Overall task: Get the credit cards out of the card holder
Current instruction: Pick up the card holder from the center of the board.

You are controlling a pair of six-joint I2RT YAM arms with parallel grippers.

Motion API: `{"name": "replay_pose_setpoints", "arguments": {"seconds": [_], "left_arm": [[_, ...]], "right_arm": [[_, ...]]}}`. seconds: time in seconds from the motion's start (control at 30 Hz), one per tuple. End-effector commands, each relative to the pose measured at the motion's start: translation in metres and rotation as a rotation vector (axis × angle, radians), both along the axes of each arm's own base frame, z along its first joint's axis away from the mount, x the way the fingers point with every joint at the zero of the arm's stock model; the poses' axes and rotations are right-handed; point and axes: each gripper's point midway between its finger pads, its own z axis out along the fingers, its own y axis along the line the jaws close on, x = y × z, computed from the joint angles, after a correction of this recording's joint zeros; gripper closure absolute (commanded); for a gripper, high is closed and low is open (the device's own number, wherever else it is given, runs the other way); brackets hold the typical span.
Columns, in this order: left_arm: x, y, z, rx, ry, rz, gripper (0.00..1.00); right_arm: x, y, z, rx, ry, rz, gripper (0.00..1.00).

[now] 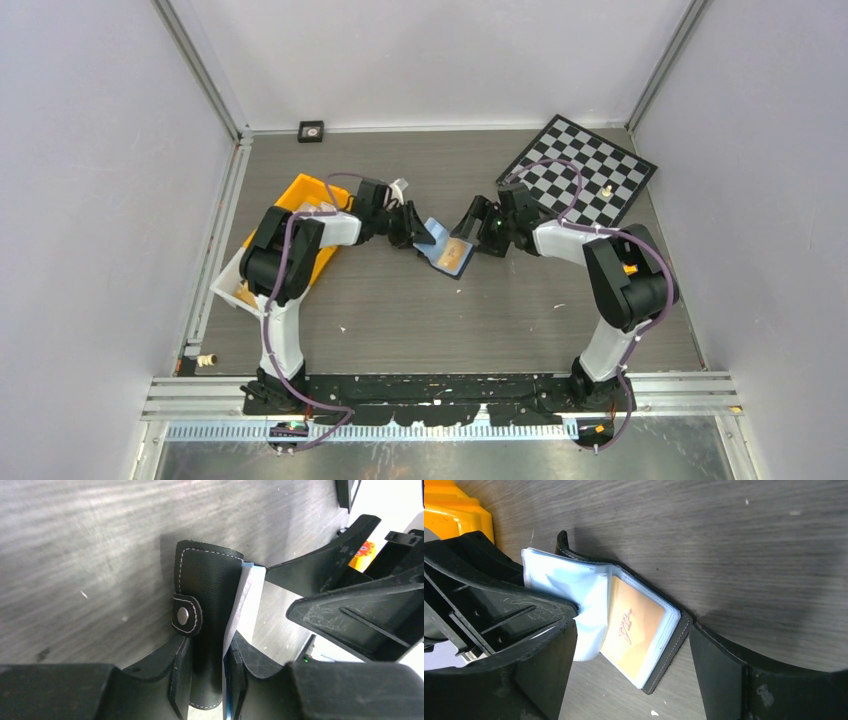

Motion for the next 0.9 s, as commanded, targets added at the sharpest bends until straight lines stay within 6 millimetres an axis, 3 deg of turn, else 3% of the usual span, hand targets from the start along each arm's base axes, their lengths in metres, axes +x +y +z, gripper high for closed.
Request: {"name": "replay_pose_setpoints", "arguments": {"seconds": [0.0, 0.2, 0.37, 0.7, 0.87], "left_arm": [[-0.011, -0.012, 0.041, -0.115, -0.039, -0.035, 0.78], [-0.005, -0.005, 0.075, -0.282, -0.09, 0.026, 0.83], [-0.008, 0.005, 0.11, -0.476, -0.084, 0.057, 0.86], [-0.016, 0.007, 0.146, -0.582, -0.109, 0.062, 0.86], [-0.017, 0.006, 0.155, -0.669, -0.092, 0.052, 0.87]], "right_arm": [[-0.002, 0.001, 0.022, 0.041, -0.06, 0.001, 0.12], [-0.003, -0.004, 0.028, 0.065, -0.067, -0.029, 0.11], [-0.01, 0.01, 0.04, 0.173, -0.081, 0.01, 0.1], [-0.019, 0.028, 0.07, 0.365, -0.164, 0.066, 0.09], [-0.022, 0.038, 0.097, 0.507, -0.253, 0.114, 0.08]]}}
